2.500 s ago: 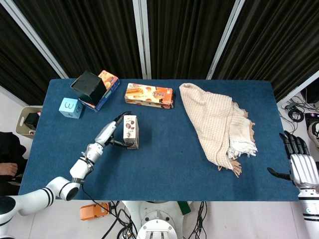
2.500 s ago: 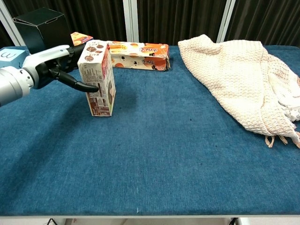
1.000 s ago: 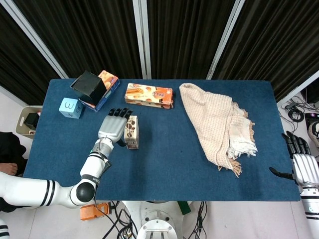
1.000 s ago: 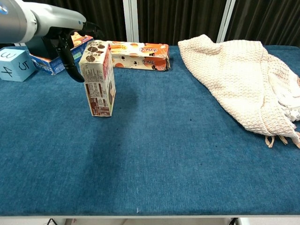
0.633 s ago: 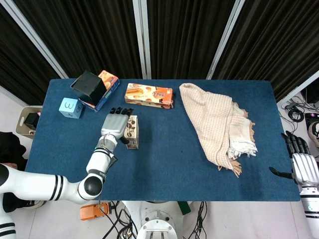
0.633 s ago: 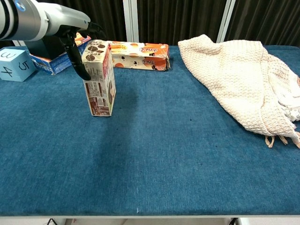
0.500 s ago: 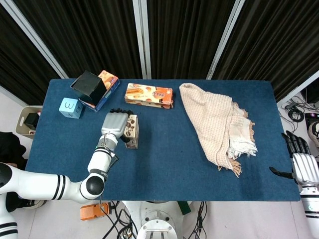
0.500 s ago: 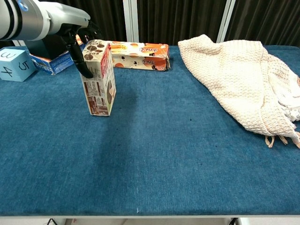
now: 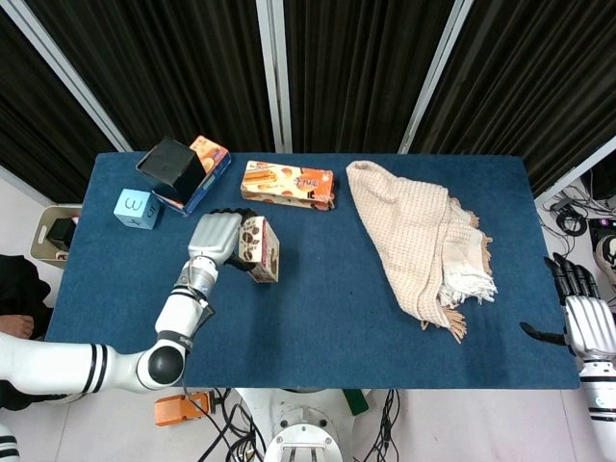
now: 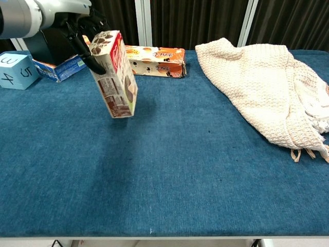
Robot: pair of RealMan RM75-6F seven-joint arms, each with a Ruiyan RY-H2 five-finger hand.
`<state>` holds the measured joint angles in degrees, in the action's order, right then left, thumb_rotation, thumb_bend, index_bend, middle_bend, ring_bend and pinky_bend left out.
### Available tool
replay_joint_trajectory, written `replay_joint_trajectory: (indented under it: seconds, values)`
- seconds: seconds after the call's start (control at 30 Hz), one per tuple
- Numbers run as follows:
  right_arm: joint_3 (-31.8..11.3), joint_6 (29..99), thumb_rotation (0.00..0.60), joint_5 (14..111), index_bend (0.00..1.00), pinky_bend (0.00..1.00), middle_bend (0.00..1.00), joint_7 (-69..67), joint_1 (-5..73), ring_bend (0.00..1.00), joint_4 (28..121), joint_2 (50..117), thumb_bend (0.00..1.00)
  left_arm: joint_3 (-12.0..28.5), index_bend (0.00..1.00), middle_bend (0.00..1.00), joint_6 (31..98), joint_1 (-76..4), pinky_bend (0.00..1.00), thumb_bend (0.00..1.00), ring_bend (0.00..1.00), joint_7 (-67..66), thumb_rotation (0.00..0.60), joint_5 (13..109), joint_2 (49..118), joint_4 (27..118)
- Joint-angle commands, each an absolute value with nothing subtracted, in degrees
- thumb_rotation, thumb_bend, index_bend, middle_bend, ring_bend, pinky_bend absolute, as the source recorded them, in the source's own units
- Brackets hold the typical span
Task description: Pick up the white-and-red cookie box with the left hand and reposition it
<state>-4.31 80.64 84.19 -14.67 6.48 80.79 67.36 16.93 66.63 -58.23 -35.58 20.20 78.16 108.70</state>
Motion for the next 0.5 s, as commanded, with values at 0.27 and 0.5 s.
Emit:
replay_joint_trajectory:
  seconds: [0.27,0.5]
  values:
    - [-4.18,81.24,0.6,84.41,0.0,0.0,0.04,-14.41,6.1,0.0,81.31,67.16,0.15,18.15,0.38,0.37,45.17,-44.53,0.14,0.0,0.19,8.96,0.6,54.49,82.85,92.12]
    - [-4.19,81.4,0.6,84.38,0.0,0.0,0.04,-13.98,5.99,0.0,81.7,67.04,0.15,15.9,0.38,0.37,46.38,-42.61,0.09,0.0,0.17,21.03,0.6,65.97,90.46,80.62]
